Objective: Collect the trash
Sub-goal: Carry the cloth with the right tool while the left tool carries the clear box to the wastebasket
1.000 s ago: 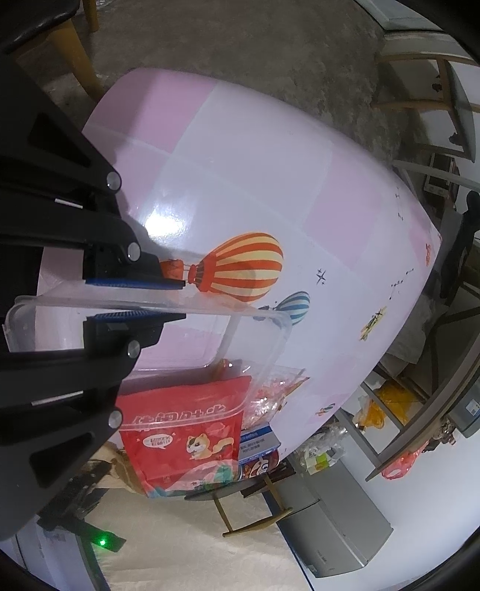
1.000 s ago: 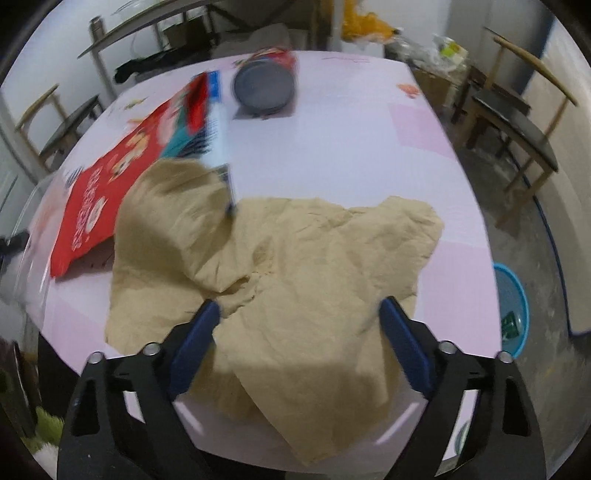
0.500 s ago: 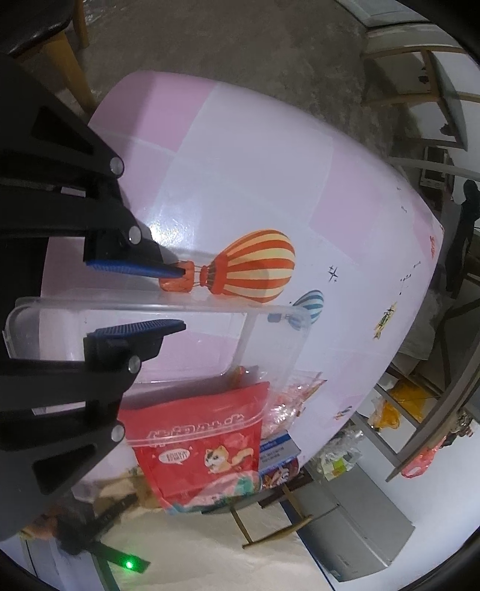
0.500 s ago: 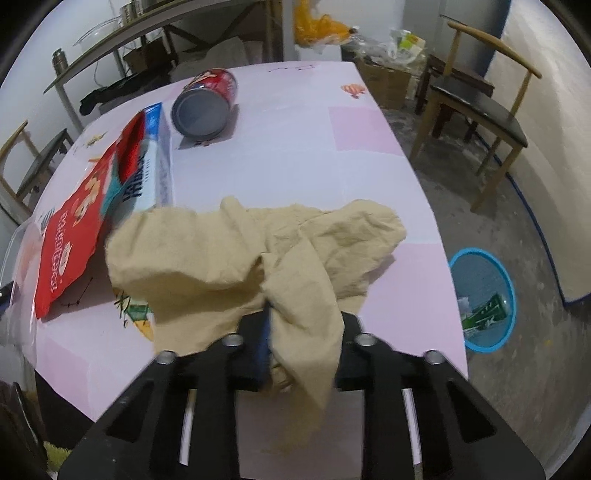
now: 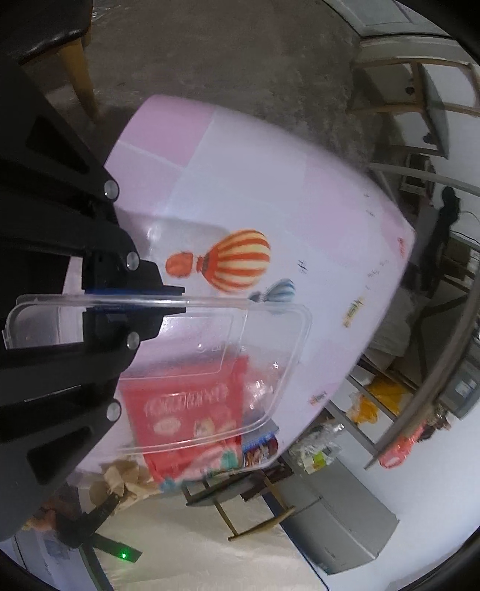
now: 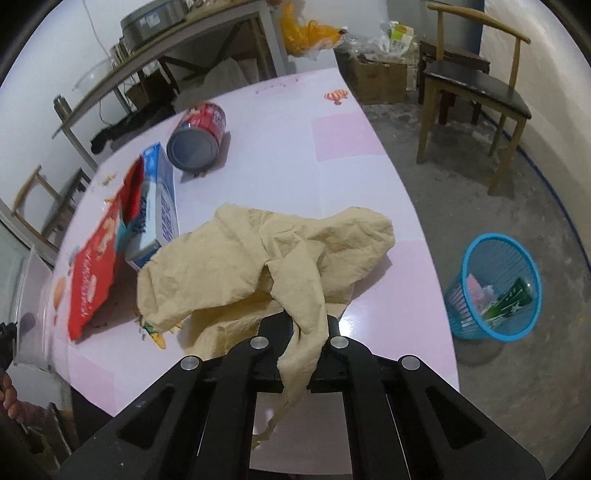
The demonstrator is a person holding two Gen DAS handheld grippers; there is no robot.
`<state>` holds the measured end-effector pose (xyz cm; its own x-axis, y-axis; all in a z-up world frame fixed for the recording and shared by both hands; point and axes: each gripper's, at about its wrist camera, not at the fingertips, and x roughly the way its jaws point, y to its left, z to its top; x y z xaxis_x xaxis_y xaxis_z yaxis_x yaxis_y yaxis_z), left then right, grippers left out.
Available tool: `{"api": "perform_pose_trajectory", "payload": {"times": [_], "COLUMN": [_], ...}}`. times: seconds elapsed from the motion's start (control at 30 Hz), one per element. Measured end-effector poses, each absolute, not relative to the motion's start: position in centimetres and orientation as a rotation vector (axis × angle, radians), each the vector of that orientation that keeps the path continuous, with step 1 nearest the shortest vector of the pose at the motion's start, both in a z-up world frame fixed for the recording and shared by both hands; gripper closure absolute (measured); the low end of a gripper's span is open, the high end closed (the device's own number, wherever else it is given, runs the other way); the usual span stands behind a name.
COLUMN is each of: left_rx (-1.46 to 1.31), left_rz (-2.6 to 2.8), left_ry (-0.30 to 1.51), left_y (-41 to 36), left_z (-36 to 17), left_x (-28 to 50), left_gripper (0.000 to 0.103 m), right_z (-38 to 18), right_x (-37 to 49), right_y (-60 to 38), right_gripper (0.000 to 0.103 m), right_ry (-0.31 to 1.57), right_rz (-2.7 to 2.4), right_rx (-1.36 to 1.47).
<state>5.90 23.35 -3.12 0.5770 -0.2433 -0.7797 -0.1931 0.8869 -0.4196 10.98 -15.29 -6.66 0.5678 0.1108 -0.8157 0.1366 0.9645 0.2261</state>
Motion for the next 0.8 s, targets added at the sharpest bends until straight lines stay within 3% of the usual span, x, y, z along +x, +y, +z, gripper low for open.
{"api": "perform_pose_trajectory", "payload": {"times": [0.2,0.4,0.63,0.8], "left_rx": [-0.462,-0.352,-0.142,0.022], "left_rz": [-0.121,-0.296,-0.573,-0.735], "left_ry": [0.878,0.826,0.875,0.958], "left_y": [20.1,12.1,-3.8,-17.6], "left_z": [1.7,5.7,7.2,5.1], "left_x": [4.8,7.3,12.7,15.9], "left_gripper": [0.100,0.100,0.100,0.100], "right_z": [-4.6,-2.5,-3.1,-6.0], "right_x": [9.7,7.3,3.2,0.2], "right_y": [-17.6,-21.9,-30.3,-36.5], "right_gripper": [0.100,0.100,0.100,0.100], "right_ry": [0.889,0.788,0.722,0.733], "right_rz": [0.018,-0.009,-0.216,-0.391], "right_rx": [0.354,0.435,0.530,0.627]}}
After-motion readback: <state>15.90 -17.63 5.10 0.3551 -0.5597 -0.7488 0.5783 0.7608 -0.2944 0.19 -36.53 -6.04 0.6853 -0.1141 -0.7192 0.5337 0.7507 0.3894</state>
